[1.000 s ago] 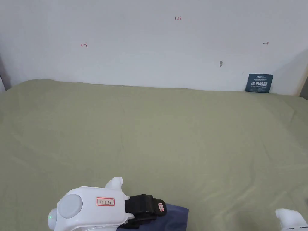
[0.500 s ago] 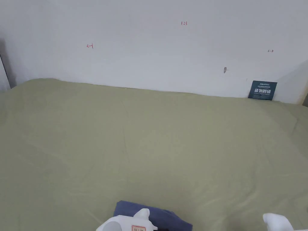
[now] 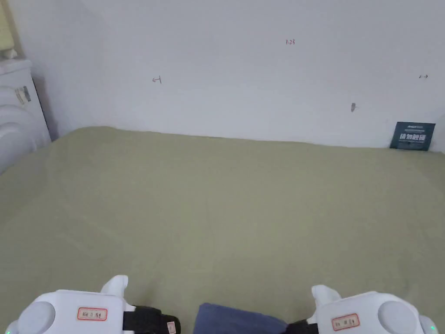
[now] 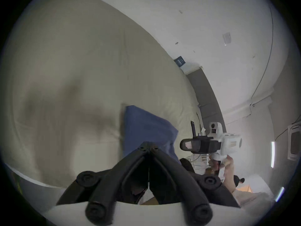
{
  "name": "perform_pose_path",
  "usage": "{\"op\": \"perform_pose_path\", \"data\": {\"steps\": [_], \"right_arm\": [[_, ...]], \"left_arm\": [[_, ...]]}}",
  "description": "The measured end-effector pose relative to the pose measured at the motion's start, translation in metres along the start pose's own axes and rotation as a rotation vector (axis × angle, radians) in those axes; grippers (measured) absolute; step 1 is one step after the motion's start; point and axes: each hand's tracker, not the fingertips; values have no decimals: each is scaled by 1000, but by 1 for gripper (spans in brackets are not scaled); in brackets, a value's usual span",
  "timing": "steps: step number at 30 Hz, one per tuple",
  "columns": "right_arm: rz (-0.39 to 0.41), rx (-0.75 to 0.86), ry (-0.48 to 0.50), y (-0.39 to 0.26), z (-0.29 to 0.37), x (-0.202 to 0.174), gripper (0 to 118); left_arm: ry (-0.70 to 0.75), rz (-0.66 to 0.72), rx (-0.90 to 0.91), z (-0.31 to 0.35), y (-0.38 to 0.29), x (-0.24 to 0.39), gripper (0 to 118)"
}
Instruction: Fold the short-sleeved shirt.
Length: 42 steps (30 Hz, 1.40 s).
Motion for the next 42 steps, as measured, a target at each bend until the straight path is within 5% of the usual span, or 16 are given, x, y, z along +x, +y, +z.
{"op": "perform_pose_path", "data": {"steps": [3,5,6,7,9,10,13,17,20,23,27,29,31,33,42], "right_arm": [[-55,-71,-8,8,-38,13,0],[-76,-118,-130,3,-60,34,0],[-93,-95,-78,0,-64,44,0],[-165,-36,50,-2,-59,53,0],[-239,-27,67,-8,-50,60,0],[-212,-29,62,-9,-49,61,0],[-145,-24,44,-10,-47,52,0],[-141,-33,39,-8,-48,52,0],[-124,-35,42,-8,-47,51,0],[-134,-34,60,-9,-47,55,0],[-145,-21,78,-11,-46,58,0],[-132,-10,77,-13,-46,59,0],[-124,3,76,-14,-44,58,0],[-130,13,98,-14,-43,57,0],[-12,43,1,-4,-46,14,0]], "left_arm": [[-47,75,-11,1,-8,-25,1],[-104,111,-34,-4,-12,-39,1],[-110,112,-33,-5,-13,-43,4],[-108,107,-27,-8,-13,-47,26],[-137,113,-13,-12,-11,-53,96],[-176,130,-20,-18,-10,-57,118],[-403,216,-29,-37,-3,-70,118],[-198,274,-147,-77,-2,-72,118],[-354,200,-125,-89,-5,-60,118],[-348,205,-293,-117,-24,-47,118],[-329,-13,-214,-124,-37,-27,116],[-306,1,-166,-117,-39,-34,94],[-214,107,-119,-114,-40,-54,27],[-300,223,-139,-117,-40,-71,27],[-293,35,-78,-76,-20,-56,27]]}}
